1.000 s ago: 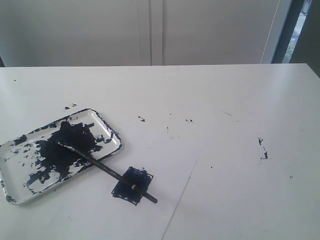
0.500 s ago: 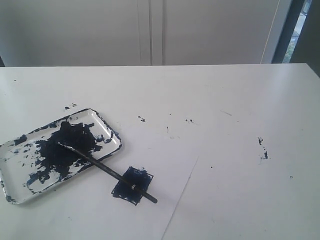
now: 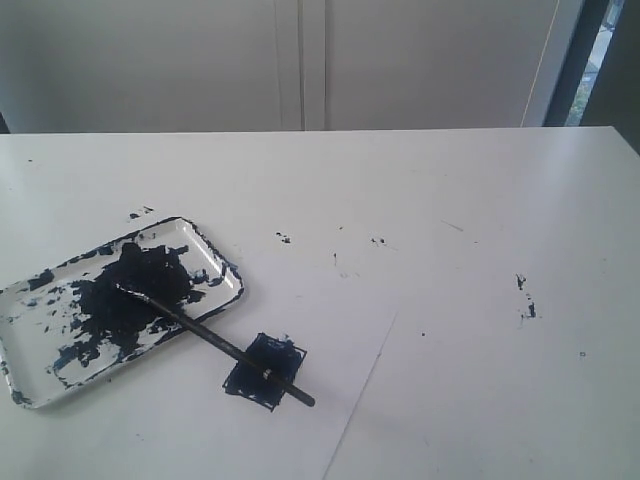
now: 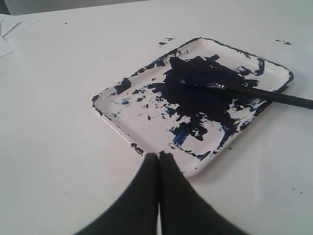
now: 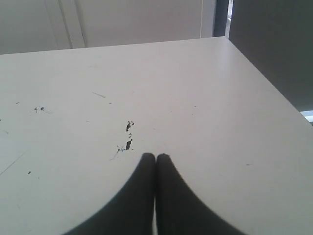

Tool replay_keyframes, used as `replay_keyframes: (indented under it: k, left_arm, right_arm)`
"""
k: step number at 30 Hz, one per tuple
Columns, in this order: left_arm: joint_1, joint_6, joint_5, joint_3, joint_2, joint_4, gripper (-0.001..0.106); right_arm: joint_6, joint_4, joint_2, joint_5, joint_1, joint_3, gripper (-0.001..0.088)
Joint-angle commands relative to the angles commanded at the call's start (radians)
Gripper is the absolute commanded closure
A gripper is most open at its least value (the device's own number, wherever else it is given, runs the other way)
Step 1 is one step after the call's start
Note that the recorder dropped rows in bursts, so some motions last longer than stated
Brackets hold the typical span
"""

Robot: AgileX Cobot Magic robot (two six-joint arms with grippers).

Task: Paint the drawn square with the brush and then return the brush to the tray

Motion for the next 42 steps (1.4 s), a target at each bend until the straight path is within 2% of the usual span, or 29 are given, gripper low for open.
replay_keyframes:
  k: [19,22,23,25,32,42]
  left_arm:
    - [0.0,0.0,-0.002,0.0,0.0,0.0,0.105]
    - [0.0,0.0,0.0,0.0,0.0,0.0,0.105]
    - [0.0,0.0,0.0,0.0,0.0,0.0,0.105]
    - [0.0,0.0,0.002,0.0,0.0,0.0,0.105]
    - [0.0,0.0,-0.001,0.0,0.0,0.0,0.105]
    - [0.0,-0.008,0.066,0.0,0.0,0.0,0.105]
  right_arm:
    - [0.01,0.004,0.0,-0.001,0.0,0.0,0.0868]
    - [-0.062,0.004,0.0,0.0,0.0,0.0,0.0868]
    - [-0.176,0.004,0.0,0.0,0.0,0.0,0.0868]
    - [-0.22,0.004,0.0,0.01,0.0,0.0,0.0868]
    - [-0.22,0.006,0.0,0.017,0.0,0.0,0.0868]
    - [-0.218,0.009,0.0,0.017,0.0,0.0,0.0868]
